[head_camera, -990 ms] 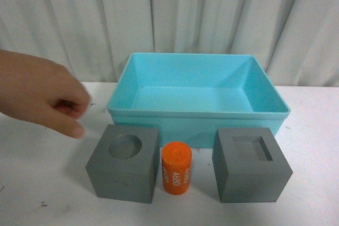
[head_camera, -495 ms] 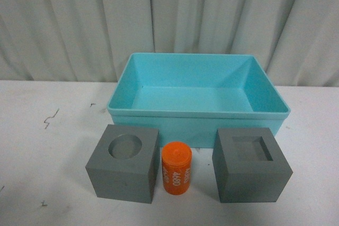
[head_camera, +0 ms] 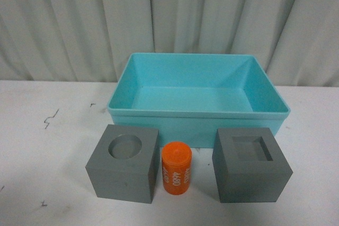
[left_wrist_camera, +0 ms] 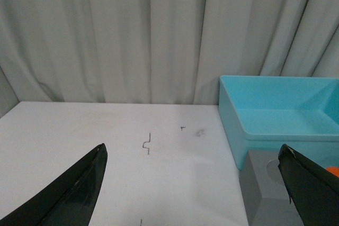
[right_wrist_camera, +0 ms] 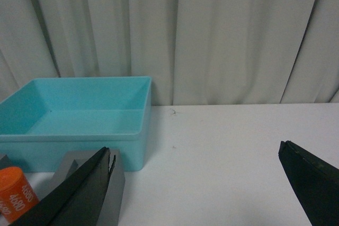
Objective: Place gray and orange parts in blue box
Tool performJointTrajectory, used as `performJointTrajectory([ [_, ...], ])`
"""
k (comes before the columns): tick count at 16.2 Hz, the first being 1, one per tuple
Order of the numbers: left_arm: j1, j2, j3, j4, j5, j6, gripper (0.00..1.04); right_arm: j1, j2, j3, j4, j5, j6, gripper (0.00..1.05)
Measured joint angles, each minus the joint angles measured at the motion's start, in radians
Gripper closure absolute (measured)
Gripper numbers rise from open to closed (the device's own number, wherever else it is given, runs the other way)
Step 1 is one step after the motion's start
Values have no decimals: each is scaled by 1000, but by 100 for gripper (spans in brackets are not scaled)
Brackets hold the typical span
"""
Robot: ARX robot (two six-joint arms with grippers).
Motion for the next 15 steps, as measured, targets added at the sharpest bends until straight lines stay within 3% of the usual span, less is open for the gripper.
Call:
performJointTrajectory([
  [15,0,0,0,0,0,0,7,0,0,0,0,0,0,6],
])
